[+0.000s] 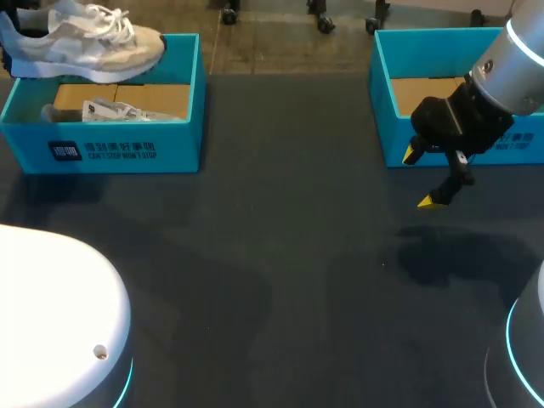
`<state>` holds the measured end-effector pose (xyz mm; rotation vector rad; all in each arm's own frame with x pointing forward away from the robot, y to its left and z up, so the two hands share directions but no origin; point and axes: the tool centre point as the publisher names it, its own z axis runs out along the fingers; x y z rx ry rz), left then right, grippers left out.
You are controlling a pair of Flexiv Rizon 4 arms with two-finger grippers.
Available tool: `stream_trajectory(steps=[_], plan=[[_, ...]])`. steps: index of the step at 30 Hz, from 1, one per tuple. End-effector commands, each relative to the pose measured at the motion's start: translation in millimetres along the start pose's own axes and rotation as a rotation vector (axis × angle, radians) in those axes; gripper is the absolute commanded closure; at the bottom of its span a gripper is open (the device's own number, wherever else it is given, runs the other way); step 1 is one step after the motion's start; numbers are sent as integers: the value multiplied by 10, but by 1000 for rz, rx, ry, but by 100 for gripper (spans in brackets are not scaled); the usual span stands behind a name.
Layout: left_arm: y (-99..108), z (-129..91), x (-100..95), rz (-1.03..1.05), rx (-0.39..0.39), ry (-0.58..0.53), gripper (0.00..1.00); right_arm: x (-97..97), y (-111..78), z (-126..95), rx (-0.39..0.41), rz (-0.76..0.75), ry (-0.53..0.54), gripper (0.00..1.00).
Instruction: Take the shoe out of the shoebox, open the shoe tongue, remove and reinsert the insole, then place the shoe into the shoebox
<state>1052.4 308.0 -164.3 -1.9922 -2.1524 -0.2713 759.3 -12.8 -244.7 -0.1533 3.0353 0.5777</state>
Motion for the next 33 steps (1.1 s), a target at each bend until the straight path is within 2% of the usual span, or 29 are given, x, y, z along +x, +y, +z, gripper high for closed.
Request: stream_trajectory(steps=[1,9,15,19,24,33], plan=[[-63,-9,15,-1,-32,-2,100,1,2,9,2,0,-1,0],[21,25,-101,-8,-40,-19,100,1,2,9,2,0,-1,0],[273,57,-82,29,-64,-56,100,1,2,9,2,0,-1,0],[455,154,-96,58,-38,-46,100,1,2,9,2,0,-1,0],[634,283,-123,44,-63,-56,100,1,2,9,2,0,-1,0],[861,481,-190,42,-74,-90,100,1,2,9,2,0,-1,0]])
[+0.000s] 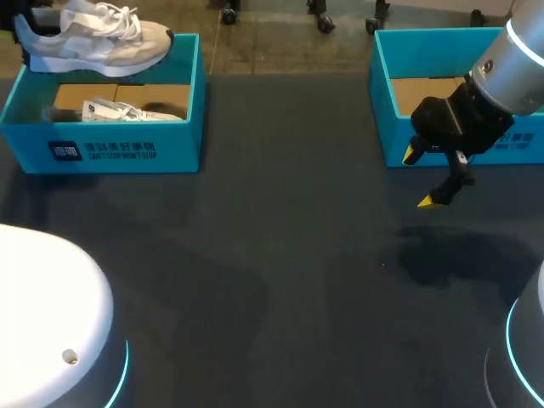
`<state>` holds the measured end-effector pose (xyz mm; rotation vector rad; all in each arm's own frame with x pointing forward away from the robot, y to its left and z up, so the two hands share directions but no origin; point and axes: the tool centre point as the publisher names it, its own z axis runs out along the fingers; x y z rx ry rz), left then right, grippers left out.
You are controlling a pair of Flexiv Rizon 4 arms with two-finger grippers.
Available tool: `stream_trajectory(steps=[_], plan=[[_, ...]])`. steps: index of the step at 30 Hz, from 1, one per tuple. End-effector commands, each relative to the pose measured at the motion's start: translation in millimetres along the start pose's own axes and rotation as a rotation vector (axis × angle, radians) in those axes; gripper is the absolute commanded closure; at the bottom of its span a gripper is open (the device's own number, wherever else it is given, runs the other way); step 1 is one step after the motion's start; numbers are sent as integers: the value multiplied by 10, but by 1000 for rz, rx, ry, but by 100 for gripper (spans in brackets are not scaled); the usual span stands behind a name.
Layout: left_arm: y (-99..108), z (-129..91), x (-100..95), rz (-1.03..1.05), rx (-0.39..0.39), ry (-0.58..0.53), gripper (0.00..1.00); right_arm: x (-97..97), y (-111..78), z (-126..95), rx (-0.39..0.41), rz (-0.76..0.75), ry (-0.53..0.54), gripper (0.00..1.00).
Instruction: Take the shoe out of the shoebox, open the shoe tongue, remove and reinsert the insole, then place the shoe into the shoebox
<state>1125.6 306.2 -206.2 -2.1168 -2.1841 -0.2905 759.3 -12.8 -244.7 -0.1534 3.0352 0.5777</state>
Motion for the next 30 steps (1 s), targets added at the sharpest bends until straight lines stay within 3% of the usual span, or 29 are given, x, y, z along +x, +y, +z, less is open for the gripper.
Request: stream_trajectory(steps=[1,18,30], plan=[[134,135,-8,15,1,-18,100,2,2,10,2,0,-1,0],[276,677,-231,30,-12,-58,100,2,2,10,2,0,-1,0],[424,1041,-306,5,39,-75,100,2,2,10,2,0,-1,0]])
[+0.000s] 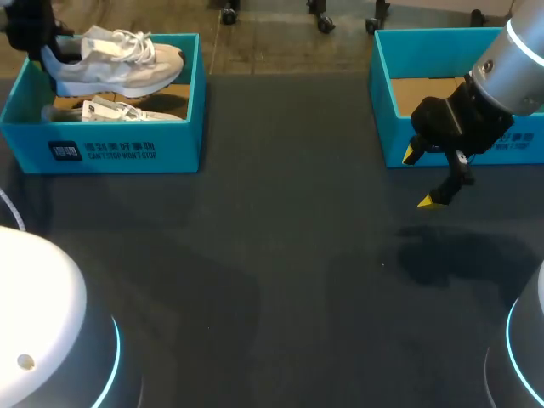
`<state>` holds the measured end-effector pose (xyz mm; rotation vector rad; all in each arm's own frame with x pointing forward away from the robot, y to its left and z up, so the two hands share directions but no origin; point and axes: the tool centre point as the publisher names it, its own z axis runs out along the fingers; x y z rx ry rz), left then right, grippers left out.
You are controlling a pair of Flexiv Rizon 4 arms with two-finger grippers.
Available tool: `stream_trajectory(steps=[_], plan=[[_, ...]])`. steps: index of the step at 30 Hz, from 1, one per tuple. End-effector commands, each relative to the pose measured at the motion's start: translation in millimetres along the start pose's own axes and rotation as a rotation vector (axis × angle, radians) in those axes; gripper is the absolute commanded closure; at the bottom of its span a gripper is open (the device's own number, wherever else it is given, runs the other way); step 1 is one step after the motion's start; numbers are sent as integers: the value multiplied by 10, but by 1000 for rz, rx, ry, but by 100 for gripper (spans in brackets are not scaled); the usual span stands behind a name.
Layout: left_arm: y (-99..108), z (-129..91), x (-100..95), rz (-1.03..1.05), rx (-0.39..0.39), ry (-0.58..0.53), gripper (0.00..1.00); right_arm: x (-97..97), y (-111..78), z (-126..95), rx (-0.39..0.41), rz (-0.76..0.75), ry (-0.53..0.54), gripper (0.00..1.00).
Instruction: Take the shoe out of the shoebox, open the shoe tongue, remove and reinsert the insole, then place the shoe into the shoebox
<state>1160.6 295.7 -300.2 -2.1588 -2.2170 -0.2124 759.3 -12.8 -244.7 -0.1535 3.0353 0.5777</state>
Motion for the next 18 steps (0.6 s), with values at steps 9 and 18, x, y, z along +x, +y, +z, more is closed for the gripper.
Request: stream_trajectory(steps=[9,18], plan=[[237,336,29,3,46,21,100,1,1,9,2,0,-1,0],[261,498,23,-3,60,45,100,1,1,9,2,0,-1,0]])
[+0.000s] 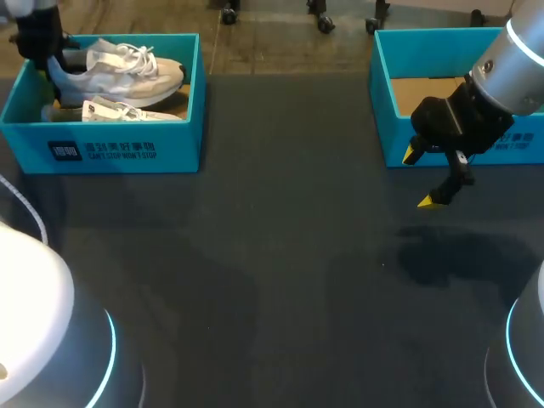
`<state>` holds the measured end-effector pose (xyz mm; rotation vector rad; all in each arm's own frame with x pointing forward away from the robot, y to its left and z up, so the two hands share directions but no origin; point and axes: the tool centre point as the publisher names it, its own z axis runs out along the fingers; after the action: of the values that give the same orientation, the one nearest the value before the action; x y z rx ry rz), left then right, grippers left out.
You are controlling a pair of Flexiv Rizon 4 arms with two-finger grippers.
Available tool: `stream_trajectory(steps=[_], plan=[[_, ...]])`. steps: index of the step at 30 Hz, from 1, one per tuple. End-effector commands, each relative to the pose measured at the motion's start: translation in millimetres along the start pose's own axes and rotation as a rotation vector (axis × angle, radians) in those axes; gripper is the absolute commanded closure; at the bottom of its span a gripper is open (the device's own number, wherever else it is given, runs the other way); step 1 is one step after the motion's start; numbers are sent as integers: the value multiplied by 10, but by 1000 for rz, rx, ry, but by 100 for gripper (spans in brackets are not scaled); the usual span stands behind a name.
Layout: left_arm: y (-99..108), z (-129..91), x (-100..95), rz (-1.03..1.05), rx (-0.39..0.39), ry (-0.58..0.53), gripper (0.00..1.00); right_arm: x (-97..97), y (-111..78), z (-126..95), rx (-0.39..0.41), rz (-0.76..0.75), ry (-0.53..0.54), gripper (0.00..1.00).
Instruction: Take the shoe out of the shoebox, open the shoe tongue, remove and reinsert the insole, then place the shoe into the shoebox
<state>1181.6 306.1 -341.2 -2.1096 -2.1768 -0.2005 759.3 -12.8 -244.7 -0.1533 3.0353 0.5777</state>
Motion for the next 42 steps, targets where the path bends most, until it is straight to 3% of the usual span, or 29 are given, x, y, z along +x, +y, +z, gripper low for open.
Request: stream_trajectory(steps=[1,25,27,29,32,34,36,42], plan=[[81,77,-33,-7,11,7,100,1,2,9,2,0,-1,0],[-29,368,-211,8,75,51,99,1,2,9,2,0,-1,0],[-30,375,-216,13,85,51,76,1,2,9,2,0,-1,0],[-28,380,-218,15,87,50,74,1,2,9,2,0,-1,0],[-53,346,-206,23,82,46,54,1,2,9,2,0,-1,0],[-69,314,-193,30,77,39,50,1,2,9,2,0,-1,0],[-79,291,-185,30,74,35,34,1,2,9,2,0,-1,0],[-147,128,-177,49,55,1,32,1,2,9,2,0,-1,0]])
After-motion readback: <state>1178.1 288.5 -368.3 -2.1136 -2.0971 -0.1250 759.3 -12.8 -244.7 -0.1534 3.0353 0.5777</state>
